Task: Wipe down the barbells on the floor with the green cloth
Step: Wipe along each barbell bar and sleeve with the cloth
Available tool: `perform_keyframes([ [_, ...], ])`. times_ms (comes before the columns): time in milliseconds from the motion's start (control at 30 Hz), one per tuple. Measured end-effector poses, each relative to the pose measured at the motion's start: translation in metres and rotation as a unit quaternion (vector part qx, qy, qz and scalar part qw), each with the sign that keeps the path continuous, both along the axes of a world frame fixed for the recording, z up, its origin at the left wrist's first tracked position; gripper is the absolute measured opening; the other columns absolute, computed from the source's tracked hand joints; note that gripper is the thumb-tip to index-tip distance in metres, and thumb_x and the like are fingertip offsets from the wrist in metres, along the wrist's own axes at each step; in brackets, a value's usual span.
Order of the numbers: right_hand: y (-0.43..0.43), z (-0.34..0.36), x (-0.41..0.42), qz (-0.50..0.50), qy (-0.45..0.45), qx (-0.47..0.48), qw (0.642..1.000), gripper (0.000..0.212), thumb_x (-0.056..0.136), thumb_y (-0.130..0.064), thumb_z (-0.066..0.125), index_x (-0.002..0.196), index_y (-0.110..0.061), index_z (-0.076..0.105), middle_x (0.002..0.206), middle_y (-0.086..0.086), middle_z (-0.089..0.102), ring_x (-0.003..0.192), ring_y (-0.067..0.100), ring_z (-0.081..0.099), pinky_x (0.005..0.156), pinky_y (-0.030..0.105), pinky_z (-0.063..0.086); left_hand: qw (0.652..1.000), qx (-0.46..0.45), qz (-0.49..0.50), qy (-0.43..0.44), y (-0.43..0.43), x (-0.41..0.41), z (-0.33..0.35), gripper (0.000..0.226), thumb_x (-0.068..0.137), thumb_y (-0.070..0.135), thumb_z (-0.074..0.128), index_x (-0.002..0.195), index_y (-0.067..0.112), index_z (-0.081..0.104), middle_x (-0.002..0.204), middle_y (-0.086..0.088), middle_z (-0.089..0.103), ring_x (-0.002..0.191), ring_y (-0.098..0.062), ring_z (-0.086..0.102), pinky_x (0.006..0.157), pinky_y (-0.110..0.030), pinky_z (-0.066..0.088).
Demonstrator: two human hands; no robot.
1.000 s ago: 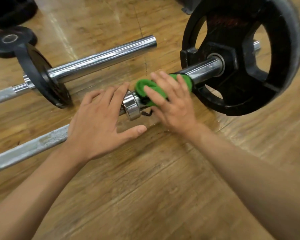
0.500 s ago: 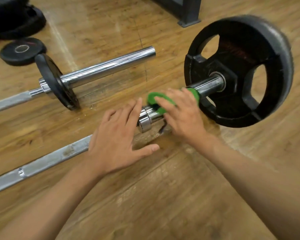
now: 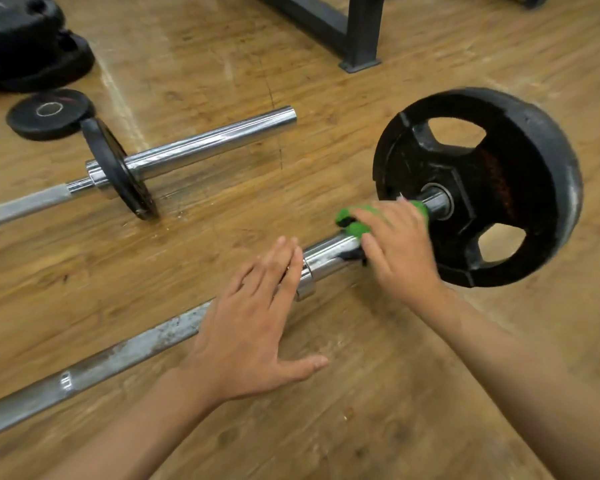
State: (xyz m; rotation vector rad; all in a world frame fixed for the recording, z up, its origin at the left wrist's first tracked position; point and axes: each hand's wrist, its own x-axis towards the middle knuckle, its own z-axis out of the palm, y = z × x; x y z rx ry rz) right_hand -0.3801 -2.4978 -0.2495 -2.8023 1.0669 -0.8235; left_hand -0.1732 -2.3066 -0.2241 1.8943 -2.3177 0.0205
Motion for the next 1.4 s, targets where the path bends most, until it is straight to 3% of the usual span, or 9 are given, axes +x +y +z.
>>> perform_keyframes([
  [133,0.018,0.003,-0.002,-0.129,-0.061,0.044,0.989,0.04,0.102,-0.032,0.038,0.122,-0.011,0.066,0.118,0.01,0.063,0.123,0.033,0.055,0.12,0.058,0.025,1.0,-0.008,-0.025,-0.002,0.013,-0.012,0.0,0.12,0.088,0.092,0.022,0.165,0.0,0.014,0.175,-0.017,0.006,0.162,-0.03,0.006,0.126,-0.05,0.016],
  [300,0.063,-0.002,0.008,-0.04,-0.029,-0.016,0.999,0.051,0.107,-0.047,0.033,0.119,-0.013,0.068,0.108,0.007,0.062,0.108,0.031,0.057,0.114,0.054,0.034,0.998,-0.018,-0.053,-0.027,0.022,-0.025,-0.001,0.124,0.085,0.093,0.029,0.161,-0.006,0.025,0.172,-0.023,0.01,0.162,-0.034,0.007,0.126,-0.056,0.018],
  [433,0.06,-0.002,0.001,-0.046,-0.028,-0.035,0.998,0.044,0.102,-0.048,0.047,0.115,-0.013,0.069,0.104,0.008,0.061,0.102,0.032,0.055,0.103,0.051,0.039,0.998,-0.016,-0.048,-0.026,0.024,-0.033,-0.003,0.123,0.086,0.092,0.03,0.16,-0.006,0.027,0.172,-0.024,0.013,0.161,-0.035,0.009,0.125,-0.06,0.022],
  [567,0.068,0.009,0.008,-0.073,-0.062,-0.014,0.995,0.052,0.103,-0.056,0.043,0.111,-0.012,0.069,0.098,0.007,0.057,0.097,0.029,0.051,0.093,0.045,0.038,0.999,-0.026,-0.023,0.012,0.024,-0.037,-0.005,0.111,0.09,0.083,0.032,0.161,-0.002,0.028,0.171,-0.021,0.02,0.161,-0.032,0.014,0.123,-0.062,0.027],
  [733,0.078,0.04,0.003,-0.094,-0.077,0.004,0.993,0.062,0.101,-0.067,0.036,0.108,-0.015,0.069,0.095,0.006,0.054,0.091,0.025,0.049,0.084,0.037,0.033,0.995,-0.047,-0.021,0.086,0.024,-0.035,-0.003,0.105,0.093,0.079,0.033,0.165,0.003,0.022,0.171,-0.015,0.024,0.161,-0.03,0.013,0.125,-0.064,0.017],
  [867,0.093,0.067,-0.019,-0.157,-0.104,0.119,0.975,0.047,0.091,-0.071,0.048,0.104,-0.029,0.063,0.099,-0.006,0.055,0.096,0.016,0.048,0.087,0.037,0.034,0.985,-0.06,-0.027,0.16,0.016,-0.036,0.012,0.106,0.093,0.083,0.017,0.164,0.004,0.023,0.169,-0.013,0.029,0.16,-0.031,0.017,0.126,-0.062,0.011],
  [1100,0.103,0.152,-0.069,-0.194,0.048,0.104,0.974,0.057,0.082,-0.087,0.042,0.106,-0.036,0.055,0.1,-0.007,0.054,0.097,0.015,0.048,0.084,0.034,0.031,0.983,-0.086,-0.052,0.155,-0.02,-0.037,0.048,0.103,0.089,0.077,0.036,0.159,0.001,0.035,0.16,-0.018,0.045,0.153,-0.037,0.035,0.124,-0.062,0.02],
  [1233,0.086,0.189,-0.063,-0.145,0.02,0.073,0.987,0.05,0.086,-0.073,0.046,0.105,-0.029,0.061,0.099,-0.01,0.054,0.098,0.011,0.047,0.088,0.039,0.033,0.976,-0.139,-0.11,0.127,-0.048,-0.035,0.076,0.103,0.09,0.077,0.04,0.161,0.003,0.032,0.157,-0.017,0.047,0.152,-0.035,0.035,0.127,-0.054,0.017],
  [1400,0.058,0.19,-0.07,-0.062,-0.099,0.104,0.988,0.032,0.098,-0.052,0.032,0.103,-0.034,0.057,0.099,0.0,0.059,0.099,0.019,0.052,0.093,0.06,0.04,0.984,-0.094,-0.087,0.125,-0.07,-0.049,0.078,0.106,0.09,0.083,0.029,0.166,0.01,0.02,0.169,-0.011,0.03,0.161,-0.026,0.013,0.131,-0.044,0.003],
])
